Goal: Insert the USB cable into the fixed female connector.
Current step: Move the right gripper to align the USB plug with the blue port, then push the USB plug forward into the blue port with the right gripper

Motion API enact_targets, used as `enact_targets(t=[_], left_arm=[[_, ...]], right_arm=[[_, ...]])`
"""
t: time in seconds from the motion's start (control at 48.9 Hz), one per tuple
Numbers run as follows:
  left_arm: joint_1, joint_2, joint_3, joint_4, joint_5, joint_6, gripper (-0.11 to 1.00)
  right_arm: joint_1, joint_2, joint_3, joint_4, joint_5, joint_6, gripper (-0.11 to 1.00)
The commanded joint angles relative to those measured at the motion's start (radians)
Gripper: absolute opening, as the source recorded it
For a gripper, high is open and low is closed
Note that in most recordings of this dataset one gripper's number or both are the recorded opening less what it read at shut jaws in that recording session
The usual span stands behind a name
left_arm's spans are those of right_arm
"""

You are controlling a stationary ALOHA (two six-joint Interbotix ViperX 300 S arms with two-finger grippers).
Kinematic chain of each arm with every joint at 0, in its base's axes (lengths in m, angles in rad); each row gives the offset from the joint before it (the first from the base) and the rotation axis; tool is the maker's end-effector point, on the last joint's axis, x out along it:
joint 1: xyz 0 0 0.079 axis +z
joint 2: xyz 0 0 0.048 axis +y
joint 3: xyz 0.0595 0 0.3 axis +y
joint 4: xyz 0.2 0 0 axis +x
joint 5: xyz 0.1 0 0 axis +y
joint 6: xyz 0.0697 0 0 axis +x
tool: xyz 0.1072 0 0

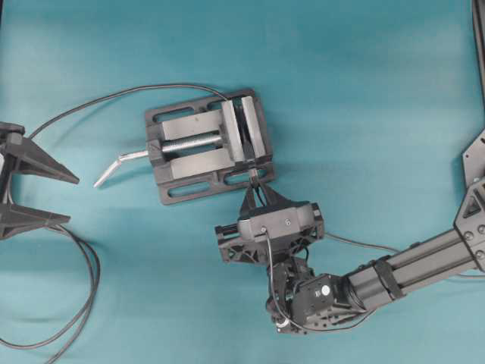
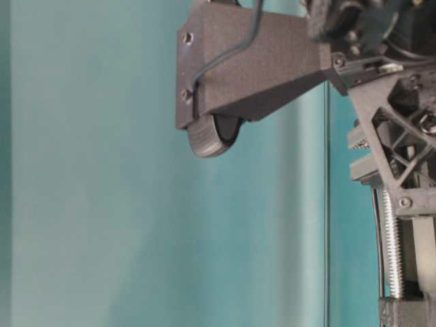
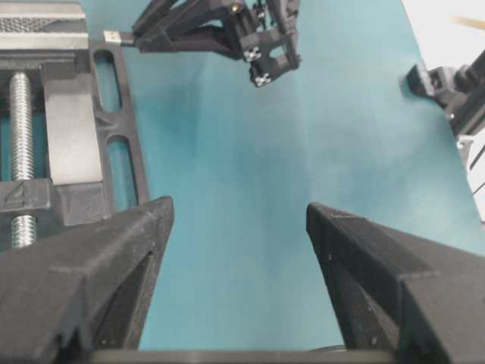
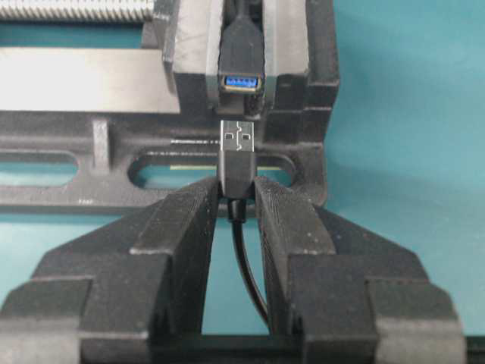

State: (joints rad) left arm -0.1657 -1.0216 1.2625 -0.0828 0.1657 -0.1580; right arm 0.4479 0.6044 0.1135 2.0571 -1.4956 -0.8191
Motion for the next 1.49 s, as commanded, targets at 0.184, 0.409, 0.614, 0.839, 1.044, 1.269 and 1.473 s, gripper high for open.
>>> enact_targets(t=[0.184, 0.409, 0.614, 0.839, 1.044, 1.269, 1.473], left_arm=[[-0.003, 0.005, 0.014, -0.003, -0.035, -0.012, 0.86], [-0.003, 0.003, 0.018, -0.003, -0.035, -0.012, 0.86], [-0.002, 0.005, 0.018, -0.003, -0.035, -0.012, 0.86], [0.0, 0.005, 0.018, -0.003, -0.035, -0.012, 0.86], [0.006, 0.005, 0.023, -0.003, -0.035, -0.012, 0.86], [0.015, 0.005, 0.023, -0.003, -0.035, -0.012, 0.86], [0.018, 0.005, 0.023, -0.003, -0.035, -0.012, 0.86]], right_arm=[[-0.003, -0.041, -0.011, -0.005, -0.006, -0.003, 0.21], [-0.005, -0.044, -0.012, -0.017, -0.015, -0.002, 0.21], [-0.017, -0.044, -0.012, -0.026, -0.021, -0.003, 0.21], [-0.026, -0.046, -0.011, -0.029, -0.017, -0.003, 0.21], [-0.032, -0.046, -0.009, -0.029, -0.012, -0.003, 0.21], [-0.034, -0.044, -0.003, -0.029, 0.014, -0.003, 0.21], [-0.037, -0.046, 0.0, -0.031, 0.011, -0.002, 0.21]])
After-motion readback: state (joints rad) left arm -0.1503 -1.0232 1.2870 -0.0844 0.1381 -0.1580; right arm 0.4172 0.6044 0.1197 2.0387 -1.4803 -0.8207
